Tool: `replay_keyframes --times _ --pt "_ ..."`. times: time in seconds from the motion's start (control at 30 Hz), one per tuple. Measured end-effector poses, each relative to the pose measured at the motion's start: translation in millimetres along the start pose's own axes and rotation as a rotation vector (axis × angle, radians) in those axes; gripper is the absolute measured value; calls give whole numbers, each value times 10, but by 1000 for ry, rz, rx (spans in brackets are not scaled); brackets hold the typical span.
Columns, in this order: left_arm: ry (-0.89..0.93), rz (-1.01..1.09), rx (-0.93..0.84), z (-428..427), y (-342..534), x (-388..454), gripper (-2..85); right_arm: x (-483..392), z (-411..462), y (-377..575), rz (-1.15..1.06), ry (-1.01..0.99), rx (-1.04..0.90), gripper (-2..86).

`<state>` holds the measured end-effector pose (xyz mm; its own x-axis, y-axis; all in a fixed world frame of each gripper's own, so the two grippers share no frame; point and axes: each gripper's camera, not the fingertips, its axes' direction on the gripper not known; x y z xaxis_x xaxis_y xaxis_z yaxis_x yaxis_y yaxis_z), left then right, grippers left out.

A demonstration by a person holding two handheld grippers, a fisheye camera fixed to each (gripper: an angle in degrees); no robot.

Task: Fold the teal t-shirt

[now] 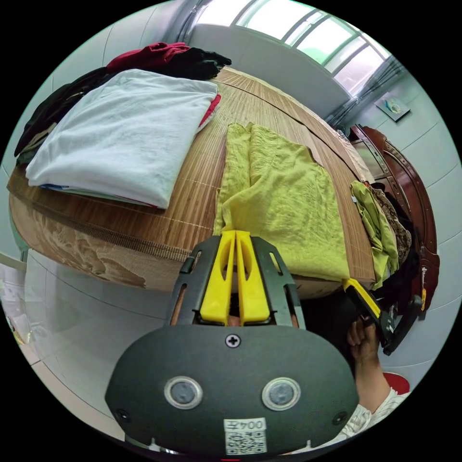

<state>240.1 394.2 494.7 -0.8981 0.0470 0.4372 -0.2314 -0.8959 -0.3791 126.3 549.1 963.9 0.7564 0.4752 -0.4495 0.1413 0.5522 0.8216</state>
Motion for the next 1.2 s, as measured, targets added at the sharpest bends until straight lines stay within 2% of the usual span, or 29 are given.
replay_keyframes --times 0.13,0.3,0.43,0.53,0.67,0.73,0.8,0.97,1.1,1.2 --pt "-10 10 -4 17 -3 36 8 21 56 8 33 29 -18 -3" --pt "-67 70 1 51 10 148 7 209 43 37 63 -61 -33 -1" --pt "-27 35 9 78 28 77 7 557 -186 168 166 -166 58 -5" --pt "-4 18 24 109 56 26 7 655 -184 148 165 -217 119 -5" --pt "13 -11 21 126 55 -25 8 766 205 -12 174 -240 -71 4" --pt "37 -21 28 75 60 -51 8 930 85 6 219 -291 -7 18" --pt "111 -17 72 -22 119 -75 7 1160 38 39 286 -372 14 41" --pt "326 -153 42 58 339 -335 6 1686 385 92 466 -590 -106 83" --pt "566 -295 -7 250 559 -510 13 1808 482 95 485 -606 -130 74" --pt "620 -257 -48 351 635 -316 21 1868 583 79 483 -664 -179 69"
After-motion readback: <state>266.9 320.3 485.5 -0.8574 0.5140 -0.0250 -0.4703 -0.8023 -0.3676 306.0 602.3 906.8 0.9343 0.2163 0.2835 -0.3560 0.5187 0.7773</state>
